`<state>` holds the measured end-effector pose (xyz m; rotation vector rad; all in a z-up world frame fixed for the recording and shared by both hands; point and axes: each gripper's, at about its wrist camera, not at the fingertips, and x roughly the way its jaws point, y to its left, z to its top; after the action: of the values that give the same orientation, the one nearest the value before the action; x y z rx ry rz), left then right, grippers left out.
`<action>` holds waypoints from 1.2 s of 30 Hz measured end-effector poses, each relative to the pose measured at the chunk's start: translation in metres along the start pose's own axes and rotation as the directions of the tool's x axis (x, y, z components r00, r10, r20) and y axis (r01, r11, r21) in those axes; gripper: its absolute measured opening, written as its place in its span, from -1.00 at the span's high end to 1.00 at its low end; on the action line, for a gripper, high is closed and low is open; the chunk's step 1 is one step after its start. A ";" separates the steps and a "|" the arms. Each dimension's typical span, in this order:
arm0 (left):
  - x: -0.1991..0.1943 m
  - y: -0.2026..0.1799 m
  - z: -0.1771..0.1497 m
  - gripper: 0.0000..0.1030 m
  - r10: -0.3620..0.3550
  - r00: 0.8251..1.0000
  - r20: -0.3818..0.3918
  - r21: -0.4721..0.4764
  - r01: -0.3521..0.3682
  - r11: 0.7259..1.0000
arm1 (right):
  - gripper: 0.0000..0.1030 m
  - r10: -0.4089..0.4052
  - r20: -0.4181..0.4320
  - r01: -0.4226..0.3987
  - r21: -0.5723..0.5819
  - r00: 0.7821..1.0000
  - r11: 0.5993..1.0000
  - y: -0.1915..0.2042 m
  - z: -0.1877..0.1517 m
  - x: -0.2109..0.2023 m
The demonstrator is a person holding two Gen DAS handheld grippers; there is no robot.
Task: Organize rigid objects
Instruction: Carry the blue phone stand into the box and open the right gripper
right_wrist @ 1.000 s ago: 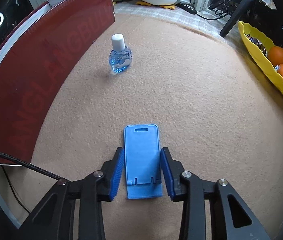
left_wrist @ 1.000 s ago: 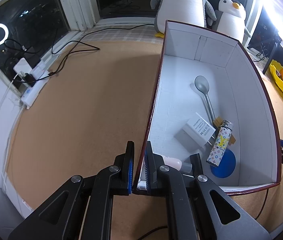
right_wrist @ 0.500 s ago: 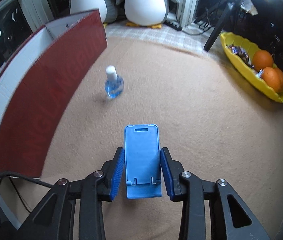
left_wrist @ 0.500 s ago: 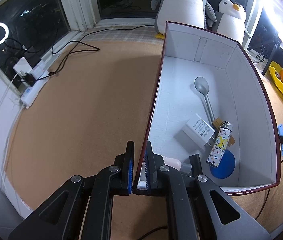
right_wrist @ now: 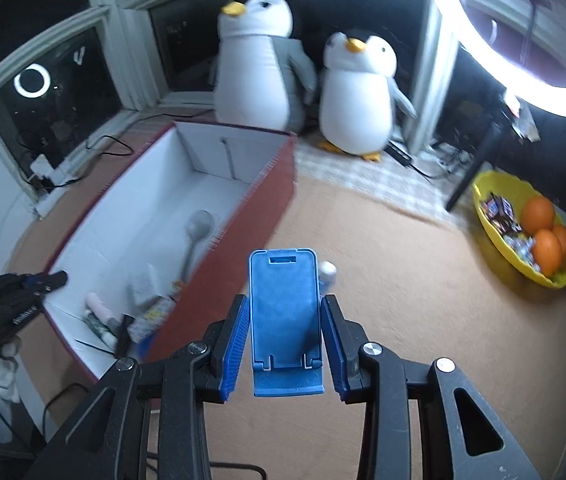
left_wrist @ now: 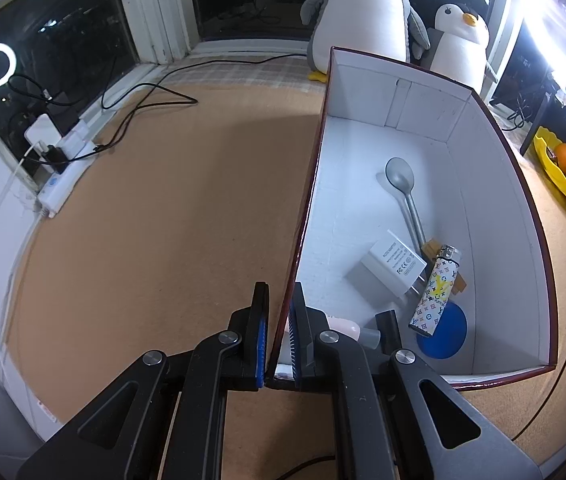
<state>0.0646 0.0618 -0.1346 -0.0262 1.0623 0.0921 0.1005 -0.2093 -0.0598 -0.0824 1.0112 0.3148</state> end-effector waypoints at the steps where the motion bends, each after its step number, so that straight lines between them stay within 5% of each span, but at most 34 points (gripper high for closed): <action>1: 0.000 0.000 0.000 0.85 -0.002 1.000 0.001 -0.001 0.002 1.000 | 0.36 0.013 0.004 -0.013 -0.011 1.000 1.000 0.007 0.003 -0.001; 16: 0.000 0.002 0.000 0.85 -0.019 1.000 0.010 -0.018 0.019 1.000 | 0.36 0.130 -0.016 -0.131 -0.119 0.991 0.984 0.089 0.023 0.020; 36: 0.001 0.002 0.000 0.85 -0.031 0.999 0.015 -0.016 0.032 0.999 | 0.28 0.135 -0.066 -0.143 -0.133 0.989 0.981 0.106 0.019 0.038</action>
<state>0.0650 0.0637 -0.1351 -0.0566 1.0464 0.0723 0.1036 -0.0958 -0.0734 -0.1462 1.0529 0.5122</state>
